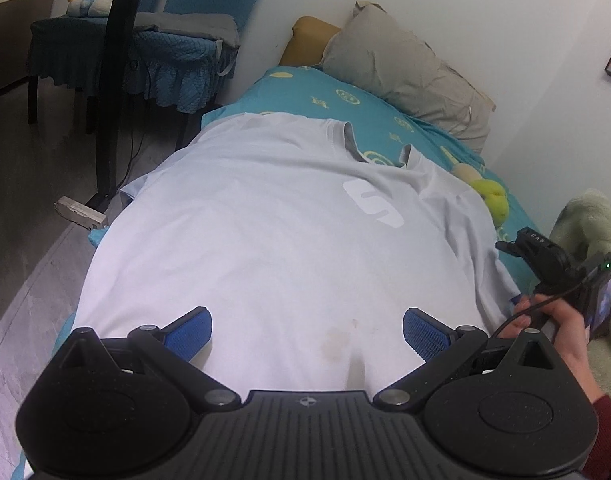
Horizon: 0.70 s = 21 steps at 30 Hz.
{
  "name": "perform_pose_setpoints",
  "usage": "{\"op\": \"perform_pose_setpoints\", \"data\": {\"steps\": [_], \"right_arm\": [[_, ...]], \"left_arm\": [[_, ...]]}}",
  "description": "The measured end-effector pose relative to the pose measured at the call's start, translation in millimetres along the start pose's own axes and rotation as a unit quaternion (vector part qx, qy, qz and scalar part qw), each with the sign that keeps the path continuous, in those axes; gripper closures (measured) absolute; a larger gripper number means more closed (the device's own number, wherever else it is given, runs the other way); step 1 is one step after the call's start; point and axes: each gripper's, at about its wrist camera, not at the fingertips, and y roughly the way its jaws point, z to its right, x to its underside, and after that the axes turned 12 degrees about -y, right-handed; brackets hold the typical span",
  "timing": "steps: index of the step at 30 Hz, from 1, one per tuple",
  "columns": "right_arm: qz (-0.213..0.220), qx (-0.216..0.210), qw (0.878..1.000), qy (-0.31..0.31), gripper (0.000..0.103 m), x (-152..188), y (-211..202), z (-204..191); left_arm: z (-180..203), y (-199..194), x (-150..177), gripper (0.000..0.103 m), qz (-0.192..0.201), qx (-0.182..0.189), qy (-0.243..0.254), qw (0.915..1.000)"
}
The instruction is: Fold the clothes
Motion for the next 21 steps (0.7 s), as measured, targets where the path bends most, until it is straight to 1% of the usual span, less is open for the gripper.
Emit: {"op": "perform_pose_setpoints", "data": {"steps": [2,3,4,5,6,7,8,9,10,11,12,13,14,15,17,18,19,20,21], "right_arm": [[0.011,0.008,1.000,0.015,0.032,-5,7,1],[0.012,0.013,1.000,0.006,0.036,-7,11,-2],[0.012,0.019,1.000,-0.003,0.056,-10,16,-5],[0.011,0.025,0.999,-0.018,0.087,-12,19,-9],[0.010,0.030,0.998,-0.050,0.090,-15,21,-18],[0.019,0.034,0.995,-0.089,0.090,-15,18,-29],[0.038,0.034,0.989,-0.139,0.090,-14,11,-45],[0.059,0.033,0.977,-0.203,0.090,-10,3,-64],[0.076,0.029,0.959,-0.271,0.090,-2,-4,-85],[0.087,0.018,0.937,-0.339,0.090,10,-12,-106],[0.091,0.003,0.909,-0.406,0.090,26,-18,-126],[0.088,-0.011,0.882,-0.463,0.090,42,-22,-143],[0.075,-0.027,0.861,-0.503,0.090,58,-24,-156],[0.052,-0.045,0.847,-0.527,0.090,72,-24,-166],[0.010,-0.068,0.834,-0.548,0.089,93,-21,-178],[-0.009,-0.075,0.830,-0.553,0.089,101,-18,-181],[-0.027,-0.082,0.830,-0.550,0.089,105,-15,-183],[-0.049,-0.089,0.834,-0.542,0.087,107,-11,-183],[-0.071,-0.095,0.841,-0.528,0.082,106,-8,-183]], "left_arm": [[0,6,0,0.000,-0.004,0.000,-0.003,1.0000],[0,8,0,0.000,-0.005,0.000,-0.003,1.0000],[0,10,0,0.000,-0.004,-0.002,-0.003,1.0000],[-1,11,-1,0.000,-0.003,-0.003,-0.003,1.0000],[-1,13,-2,0.000,-0.002,-0.005,-0.004,1.0000],[-2,13,-3,0.001,0.000,-0.006,-0.005,1.0000],[-2,13,-4,0.001,0.003,-0.007,-0.006,1.0000],[-3,11,-6,0.001,0.008,-0.008,-0.008,0.9999],[-4,9,-8,0.001,0.015,-0.009,-0.010,0.9998],[-6,6,-11,0.001,0.024,-0.012,-0.011,0.9996],[-7,3,-14,0.001,0.034,-0.015,-0.013,0.9992],[-9,0,-17,0.001,0.044,-0.018,-0.014,0.9988],[-11,-4,-20,0.001,0.055,-0.022,-0.015,0.9981],[-13,-7,-24,0.001,0.065,-0.027,-0.017,0.9974],[-18,-14,-29,0.001,0.083,-0.034,-0.022,0.9957],[-19,-16,-31,0.001,0.089,-0.036,-0.023,0.9951],[-21,-17,-32,0.001,0.091,-0.039,-0.024,0.9948],[-21,-18,-33,0.001,0.092,-0.039,-0.024,0.9947],[-22,-18,-33,0.001,0.093,-0.039,-0.023,0.9947]]}}
